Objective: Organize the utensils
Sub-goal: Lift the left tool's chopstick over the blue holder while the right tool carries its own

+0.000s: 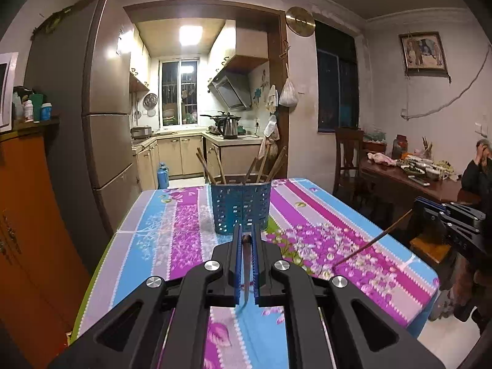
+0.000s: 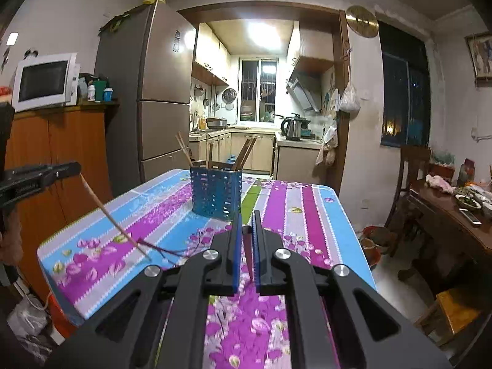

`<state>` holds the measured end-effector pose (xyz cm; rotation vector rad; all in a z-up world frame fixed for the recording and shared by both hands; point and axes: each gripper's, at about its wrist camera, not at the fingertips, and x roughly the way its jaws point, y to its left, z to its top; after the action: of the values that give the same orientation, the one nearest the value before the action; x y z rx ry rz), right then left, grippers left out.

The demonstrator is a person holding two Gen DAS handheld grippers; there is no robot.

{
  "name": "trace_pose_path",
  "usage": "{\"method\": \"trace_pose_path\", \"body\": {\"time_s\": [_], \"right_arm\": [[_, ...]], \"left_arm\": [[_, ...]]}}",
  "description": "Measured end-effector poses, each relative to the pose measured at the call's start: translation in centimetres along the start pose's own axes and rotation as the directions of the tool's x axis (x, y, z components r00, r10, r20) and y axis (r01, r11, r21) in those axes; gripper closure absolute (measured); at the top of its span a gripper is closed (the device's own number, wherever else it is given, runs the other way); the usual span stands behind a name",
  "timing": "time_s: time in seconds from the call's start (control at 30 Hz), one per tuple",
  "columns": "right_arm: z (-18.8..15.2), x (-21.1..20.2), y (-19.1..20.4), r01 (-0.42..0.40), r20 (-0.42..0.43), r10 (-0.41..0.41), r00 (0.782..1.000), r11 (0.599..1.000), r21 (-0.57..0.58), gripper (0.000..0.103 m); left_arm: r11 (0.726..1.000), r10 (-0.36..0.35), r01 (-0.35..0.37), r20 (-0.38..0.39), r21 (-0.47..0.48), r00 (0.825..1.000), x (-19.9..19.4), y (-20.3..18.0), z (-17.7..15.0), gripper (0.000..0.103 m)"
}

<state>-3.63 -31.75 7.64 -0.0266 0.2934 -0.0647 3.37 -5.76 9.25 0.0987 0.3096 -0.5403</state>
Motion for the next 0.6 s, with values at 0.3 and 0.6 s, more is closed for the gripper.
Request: {"method": "trace_pose_path", "body": {"time_s": [0.3, 0.6], "right_arm": [[3.7, 2.3, -0.6, -0.028, -0.041, 0.029, 0.999, 0.999, 0.022, 0.098], [5.5, 3.2, -0.4, -0.052, -0.069, 0.056, 0.996, 0.997, 0.056, 0.098]], "left_arm": [[0.999, -0.03, 0.03, -0.01, -0.018, 0.999, 2.6, 0.8, 3.2, 0.096], [0.999, -0.052, 0.052, -0.012, -0.014, 0.999, 3.4, 0.7, 5.1, 0.096]]}}
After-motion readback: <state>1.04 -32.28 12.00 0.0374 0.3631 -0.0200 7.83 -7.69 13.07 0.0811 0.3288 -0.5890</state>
